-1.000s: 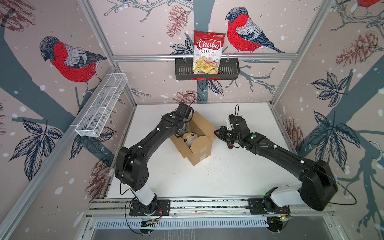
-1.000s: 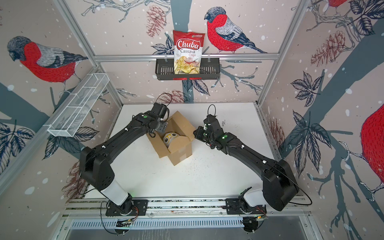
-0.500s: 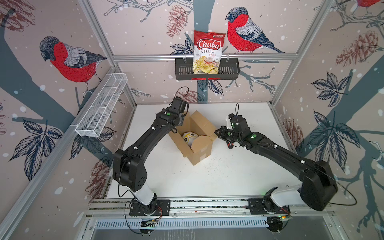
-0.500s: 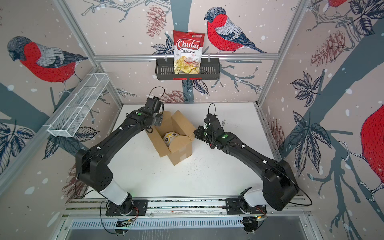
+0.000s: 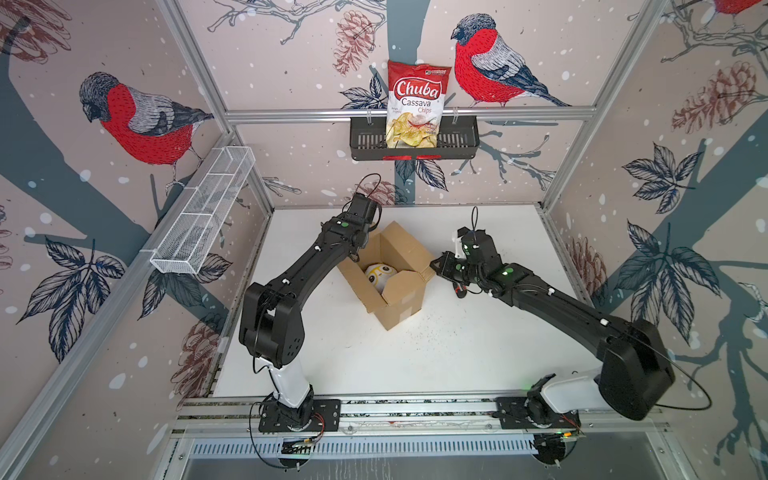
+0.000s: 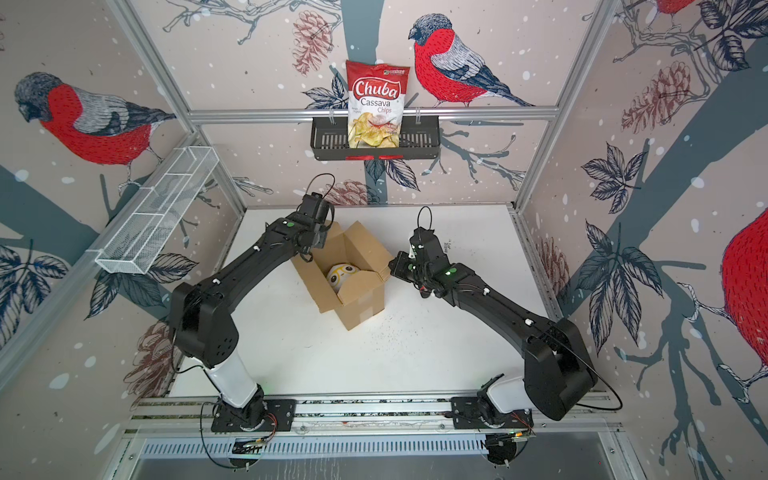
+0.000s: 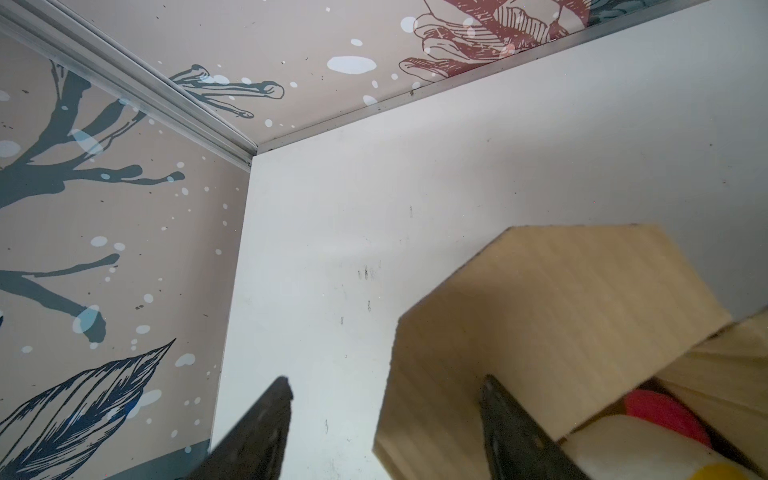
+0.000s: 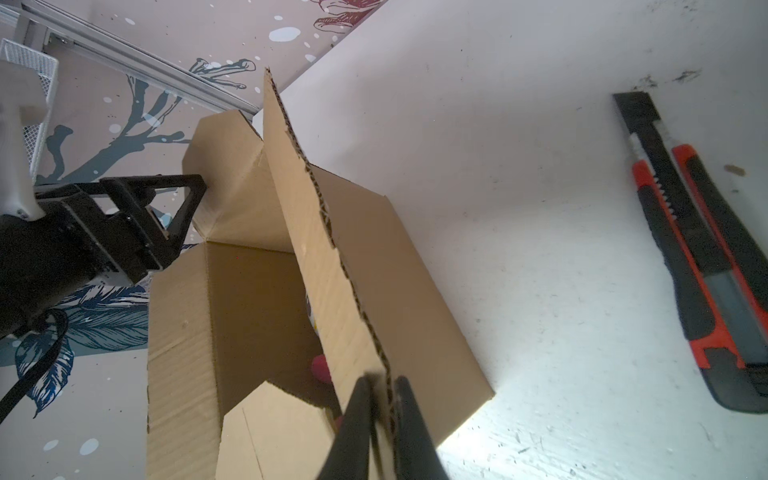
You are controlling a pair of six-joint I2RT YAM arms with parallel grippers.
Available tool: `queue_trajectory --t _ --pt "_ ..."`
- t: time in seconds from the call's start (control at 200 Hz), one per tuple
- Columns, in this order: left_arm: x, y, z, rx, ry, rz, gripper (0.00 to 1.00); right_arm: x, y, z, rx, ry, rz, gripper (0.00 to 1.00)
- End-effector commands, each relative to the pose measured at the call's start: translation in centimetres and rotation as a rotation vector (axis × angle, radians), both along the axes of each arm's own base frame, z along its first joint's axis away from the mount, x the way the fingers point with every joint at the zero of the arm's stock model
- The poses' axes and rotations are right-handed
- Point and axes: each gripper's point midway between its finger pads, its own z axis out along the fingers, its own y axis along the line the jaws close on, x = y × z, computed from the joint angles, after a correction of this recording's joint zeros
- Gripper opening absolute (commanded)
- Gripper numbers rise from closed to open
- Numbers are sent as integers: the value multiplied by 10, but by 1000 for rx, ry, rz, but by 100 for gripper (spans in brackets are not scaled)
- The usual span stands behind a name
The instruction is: Unpack the express box
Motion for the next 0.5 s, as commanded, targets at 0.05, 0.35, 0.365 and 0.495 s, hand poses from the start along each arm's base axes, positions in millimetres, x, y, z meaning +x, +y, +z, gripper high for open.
queue_trajectory --t 0.05,0.35,0.365,0.495 --pt "7 -5 0 -40 -23 8 68 -3 -5 -11 -45 24 12 5" --pt "2 -21 -21 -120 51 -48 69 -1 -5 -13 -46 27 15 5" --pt "1 -23 -21 -127 54 -53 69 -1 -5 -14 -46 27 15 6" --pt "-4 -33 -27 -180 89 -93 68 1 -3 -14 -46 28 23 5"
